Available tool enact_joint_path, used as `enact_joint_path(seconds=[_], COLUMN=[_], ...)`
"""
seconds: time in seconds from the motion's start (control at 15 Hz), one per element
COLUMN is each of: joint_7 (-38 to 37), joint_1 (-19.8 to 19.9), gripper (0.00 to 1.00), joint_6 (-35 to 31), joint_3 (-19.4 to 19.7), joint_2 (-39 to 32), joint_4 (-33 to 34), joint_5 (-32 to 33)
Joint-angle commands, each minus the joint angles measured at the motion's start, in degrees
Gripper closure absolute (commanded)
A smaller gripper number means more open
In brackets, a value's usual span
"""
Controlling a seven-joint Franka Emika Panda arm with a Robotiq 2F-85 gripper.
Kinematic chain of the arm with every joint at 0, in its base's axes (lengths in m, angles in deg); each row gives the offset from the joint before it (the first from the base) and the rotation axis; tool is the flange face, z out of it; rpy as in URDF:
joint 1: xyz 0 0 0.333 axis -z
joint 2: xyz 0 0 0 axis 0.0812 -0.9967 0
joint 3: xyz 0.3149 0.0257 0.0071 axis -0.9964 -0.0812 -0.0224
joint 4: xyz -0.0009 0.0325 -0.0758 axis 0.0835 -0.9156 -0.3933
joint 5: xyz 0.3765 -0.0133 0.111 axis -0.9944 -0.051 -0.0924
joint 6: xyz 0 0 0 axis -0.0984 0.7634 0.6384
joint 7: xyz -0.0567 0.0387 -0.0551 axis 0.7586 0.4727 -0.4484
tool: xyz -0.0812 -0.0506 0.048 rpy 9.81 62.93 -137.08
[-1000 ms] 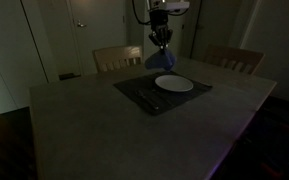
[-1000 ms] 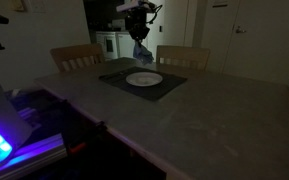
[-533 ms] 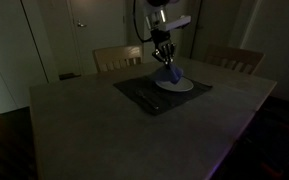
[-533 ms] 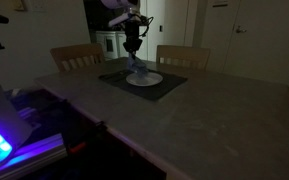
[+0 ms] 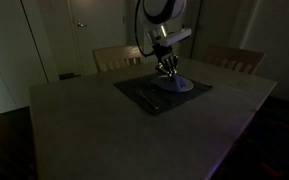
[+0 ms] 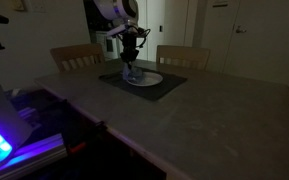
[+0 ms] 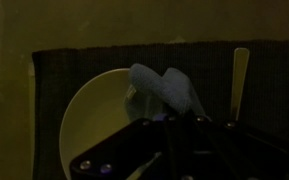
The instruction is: Use the towel to wipe the plate
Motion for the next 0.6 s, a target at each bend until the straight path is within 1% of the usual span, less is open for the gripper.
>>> enact_joint_path(seconds=[0.0, 0.33, 0.53], joint_7=[0.72, 2.16, 0.34], joint_1=[0.68, 1.91, 2.69], gripper=[0.98, 0.98, 0.98], joint_6=[-1.24, -2.51, -4.43], joint_3=[0.97, 2.2, 3.3], joint_2=[-1.37, -3.06, -3.69], joint_4=[0.76, 2.29, 2.29], joint_5=[0.17, 0.21, -0.53])
